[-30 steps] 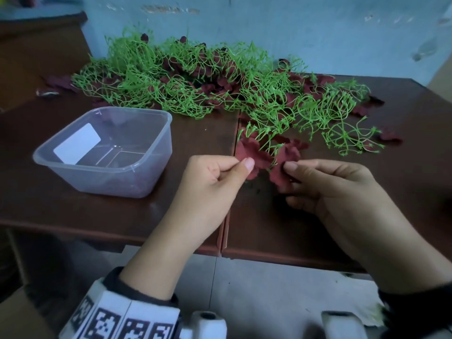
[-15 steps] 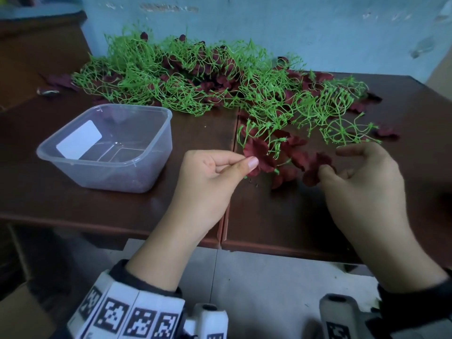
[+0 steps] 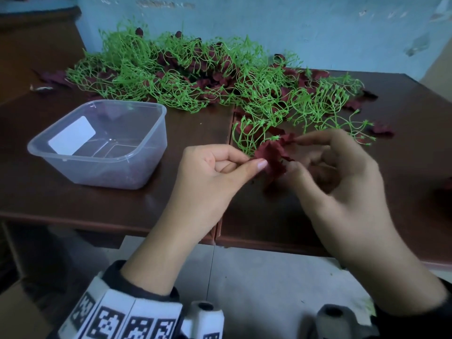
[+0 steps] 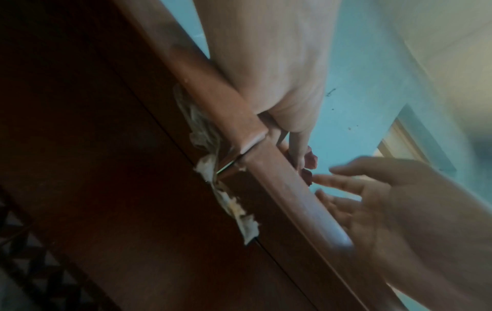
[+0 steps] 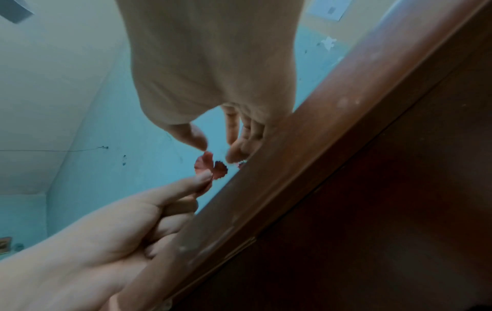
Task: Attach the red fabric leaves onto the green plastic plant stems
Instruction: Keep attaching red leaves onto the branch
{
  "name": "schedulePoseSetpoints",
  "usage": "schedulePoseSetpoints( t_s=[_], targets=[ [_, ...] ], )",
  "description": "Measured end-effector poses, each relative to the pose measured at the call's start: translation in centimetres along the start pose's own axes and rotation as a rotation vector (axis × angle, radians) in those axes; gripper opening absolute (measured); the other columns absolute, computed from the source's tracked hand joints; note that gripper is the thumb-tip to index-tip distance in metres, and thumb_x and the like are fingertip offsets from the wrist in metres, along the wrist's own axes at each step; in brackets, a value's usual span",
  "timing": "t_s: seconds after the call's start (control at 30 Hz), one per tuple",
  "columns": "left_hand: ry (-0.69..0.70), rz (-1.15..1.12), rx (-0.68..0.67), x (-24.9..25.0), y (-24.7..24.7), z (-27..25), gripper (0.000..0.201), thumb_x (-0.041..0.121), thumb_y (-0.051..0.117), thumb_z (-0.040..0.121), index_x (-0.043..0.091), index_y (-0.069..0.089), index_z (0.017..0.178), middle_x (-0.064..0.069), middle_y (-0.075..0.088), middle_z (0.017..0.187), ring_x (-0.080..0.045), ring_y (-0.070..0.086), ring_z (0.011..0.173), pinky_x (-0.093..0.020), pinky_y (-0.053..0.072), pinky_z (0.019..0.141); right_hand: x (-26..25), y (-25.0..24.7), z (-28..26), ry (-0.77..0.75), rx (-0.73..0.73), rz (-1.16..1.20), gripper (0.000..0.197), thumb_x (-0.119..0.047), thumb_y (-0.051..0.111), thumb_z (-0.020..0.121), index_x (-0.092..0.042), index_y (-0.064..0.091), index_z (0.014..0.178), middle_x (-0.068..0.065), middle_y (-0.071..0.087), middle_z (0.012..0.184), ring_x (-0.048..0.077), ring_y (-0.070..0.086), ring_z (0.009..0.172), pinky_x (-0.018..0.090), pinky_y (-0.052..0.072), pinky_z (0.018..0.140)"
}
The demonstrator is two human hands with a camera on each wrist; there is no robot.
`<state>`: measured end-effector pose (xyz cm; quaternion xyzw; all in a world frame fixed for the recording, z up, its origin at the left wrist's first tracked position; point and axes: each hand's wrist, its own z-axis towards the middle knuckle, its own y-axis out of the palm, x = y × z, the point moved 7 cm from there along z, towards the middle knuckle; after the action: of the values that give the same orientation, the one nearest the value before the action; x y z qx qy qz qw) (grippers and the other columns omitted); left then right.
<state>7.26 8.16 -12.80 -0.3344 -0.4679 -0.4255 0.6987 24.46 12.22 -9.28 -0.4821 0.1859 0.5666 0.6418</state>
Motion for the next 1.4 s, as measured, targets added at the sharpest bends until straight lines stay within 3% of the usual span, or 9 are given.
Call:
schedulePoseSetpoints(
  t_s=[0.13,0.23,0.3,0.47,0.63,0.77,1.07,1.27,1.4],
  targets=[
    [-0.014,0.019,-0.083,0.1,1.4,-0.8,0.017,0.012,0.080,0.085,0.019,0.073,0.071,0.012,0.049,0.045,-0.001,0.035,0.045,-0.014,0.028,0.048,-0.2,1.4,-0.1,-0.013,-0.130,0.120,0.004,-0.019,0.073,0.090,-0.021,0.072,0.087,-0.003,0.072,0.073,0.008,0.068,0.065,0.027,0.054,0.059],
    [-0.021,0.056,-0.110,0.2,1.7,-1.0,0.017,0.014,0.078,0.089,0.022,0.069,0.101,0.004,0.041,0.048,-0.006,0.031,0.048,-0.019,0.028,0.049,0.7,1.1,0.4,0.031,-0.109,0.176,0.011,-0.013,0.071,0.090,-0.013,0.074,0.080,0.000,0.072,0.067,0.003,0.066,0.057,0.015,0.049,0.054],
    [-0.033,-0.008,-0.107,0.6,1.4,-0.8,0.032,0.013,0.064,0.094,0.026,0.051,0.120,-0.006,0.043,0.055,-0.008,0.031,0.050,-0.021,0.029,0.051,1.4,0.9,0.5,0.116,-0.096,0.257,0.012,-0.010,0.068,0.092,-0.007,0.074,0.081,0.005,0.072,0.065,0.009,0.067,0.053,0.016,0.051,0.051],
    [-0.003,-0.076,-0.087,0.5,0.8,-0.3,0.038,0.002,0.032,0.084,0.020,0.040,0.116,0.004,0.054,0.070,-0.009,0.037,0.055,-0.019,0.032,0.056,2.9,1.3,0.7,0.262,-0.104,0.337,0.014,-0.012,0.065,0.094,-0.005,0.071,0.084,0.013,0.072,0.064,0.021,0.071,0.055,0.025,0.056,0.050],
    [0.020,-0.060,-0.022,-0.5,0.8,-0.2,0.042,-0.001,0.038,0.097,0.029,0.044,0.126,0.006,0.065,0.081,-0.010,0.052,0.067,-0.021,0.042,0.066,3.4,1.9,0.8,0.321,-0.098,0.458,0.012,-0.006,0.064,0.094,0.003,0.070,0.087,0.017,0.073,0.071,0.025,0.074,0.063,0.023,0.057,0.055],
    [0.038,-0.028,-0.028,-0.3,0.7,0.0,0.041,-0.015,0.040,0.100,0.013,0.056,0.125,0.002,0.072,0.084,-0.011,0.069,0.075,-0.018,0.049,0.072,3.5,2.0,1.0,0.327,-0.089,0.499,0.012,-0.005,0.065,0.093,0.003,0.070,0.087,0.017,0.073,0.072,0.025,0.074,0.064,0.024,0.058,0.058],
    [0.022,-0.109,0.015,-0.5,0.3,0.1,0.036,-0.017,0.052,0.096,0.010,0.069,0.113,-0.006,0.079,0.095,-0.014,0.076,0.089,-0.018,0.052,0.076,3.5,2.0,0.8,0.363,-0.083,0.597,0.007,-0.001,0.068,0.089,0.005,0.071,0.089,0.019,0.075,0.079,0.029,0.075,0.073,0.027,0.060,0.067],
    [0.046,-0.201,0.113,-0.3,-0.3,-0.2,0.014,-0.005,0.065,0.094,-0.002,0.073,0.106,-0.011,0.077,0.107,-0.019,0.077,0.096,-0.022,0.058,0.082,3.6,1.8,0.8,0.393,-0.046,0.597,0.006,-0.002,0.072,0.086,-0.001,0.067,0.090,0.015,0.075,0.076,0.022,0.071,0.059,0.025,0.056,0.053],
    [0.121,-0.204,0.106,0.5,0.3,-0.5,0.011,-0.004,0.070,0.091,-0.002,0.075,0.100,-0.013,0.078,0.098,-0.020,0.077,0.096,-0.023,0.058,0.082,3.2,0.8,1.1,0.283,0.070,0.509,0.010,-0.006,0.076,0.084,-0.007,0.066,0.082,0.008,0.073,0.065,0.015,0.062,0.043,0.023,0.049,0.043]
  ],
)
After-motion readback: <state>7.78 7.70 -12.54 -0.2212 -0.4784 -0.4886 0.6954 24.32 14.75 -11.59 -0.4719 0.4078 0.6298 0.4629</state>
